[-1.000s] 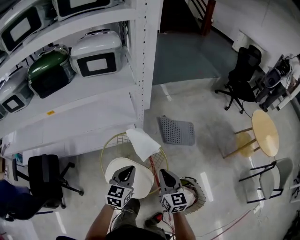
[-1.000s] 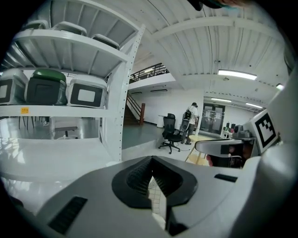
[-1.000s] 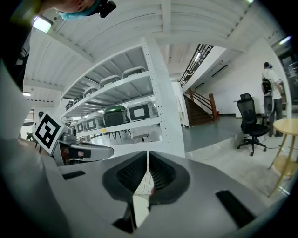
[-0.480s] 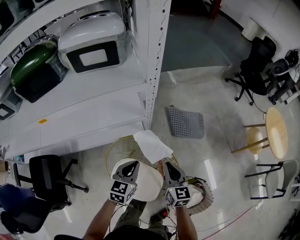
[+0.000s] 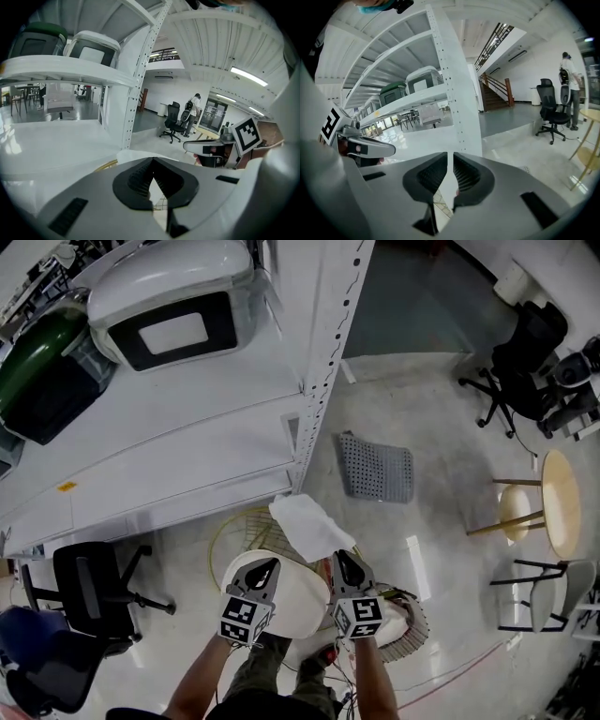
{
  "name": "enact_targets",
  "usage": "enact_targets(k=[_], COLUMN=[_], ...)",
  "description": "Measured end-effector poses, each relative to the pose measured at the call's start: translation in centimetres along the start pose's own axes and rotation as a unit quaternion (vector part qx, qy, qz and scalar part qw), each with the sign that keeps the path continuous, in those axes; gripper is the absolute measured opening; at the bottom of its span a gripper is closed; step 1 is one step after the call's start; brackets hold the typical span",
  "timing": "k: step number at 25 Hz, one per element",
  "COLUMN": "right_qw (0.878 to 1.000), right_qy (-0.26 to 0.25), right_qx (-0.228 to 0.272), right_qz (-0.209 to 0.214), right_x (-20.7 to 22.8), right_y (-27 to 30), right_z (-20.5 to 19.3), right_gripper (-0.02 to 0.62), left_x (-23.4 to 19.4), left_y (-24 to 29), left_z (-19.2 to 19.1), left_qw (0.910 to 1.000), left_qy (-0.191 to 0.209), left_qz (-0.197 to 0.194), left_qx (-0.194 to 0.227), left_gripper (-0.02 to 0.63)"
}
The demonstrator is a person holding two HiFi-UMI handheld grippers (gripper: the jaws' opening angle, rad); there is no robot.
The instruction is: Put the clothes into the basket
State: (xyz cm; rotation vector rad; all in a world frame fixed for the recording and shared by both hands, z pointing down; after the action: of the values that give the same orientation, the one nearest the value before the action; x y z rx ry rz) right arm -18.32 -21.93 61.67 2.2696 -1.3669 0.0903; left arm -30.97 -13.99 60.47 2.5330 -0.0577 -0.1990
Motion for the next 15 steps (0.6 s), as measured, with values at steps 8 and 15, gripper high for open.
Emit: enact_targets(k=[8, 15], right_qw=[0.997, 0.991], right_qy=[-0.022, -0.033], right_qx=[-0.071, -0.132], right_qz=[0.010, -0.012], right_x=[2.2, 4.9], right_y=[4.3, 7.0], right_z=[-2.7, -5.8], right_gripper=[0.229, 0.300], left_x=[-0.8, -1.6], left_y=[0.9, 1.4], left_z=[-0.7, -2.3], left_qw=[0.9999, 0.9994], left_qy=[-0.009, -0.014], left_qz=[-0.002, -0.001], left_qx=[-0.010, -0.032], left_gripper=[0.000, 0.000])
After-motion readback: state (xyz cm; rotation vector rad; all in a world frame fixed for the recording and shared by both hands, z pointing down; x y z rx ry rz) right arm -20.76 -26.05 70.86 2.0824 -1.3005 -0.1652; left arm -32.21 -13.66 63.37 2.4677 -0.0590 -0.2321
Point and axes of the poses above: the fingertips, and each gripper's own axes: y forward along the fingers, x to its right, z out of its top, the point moved 1 cm from there along -y, backward along the fingers, and after that the axes turned 13 degrees about z, right-handed, at the moved point
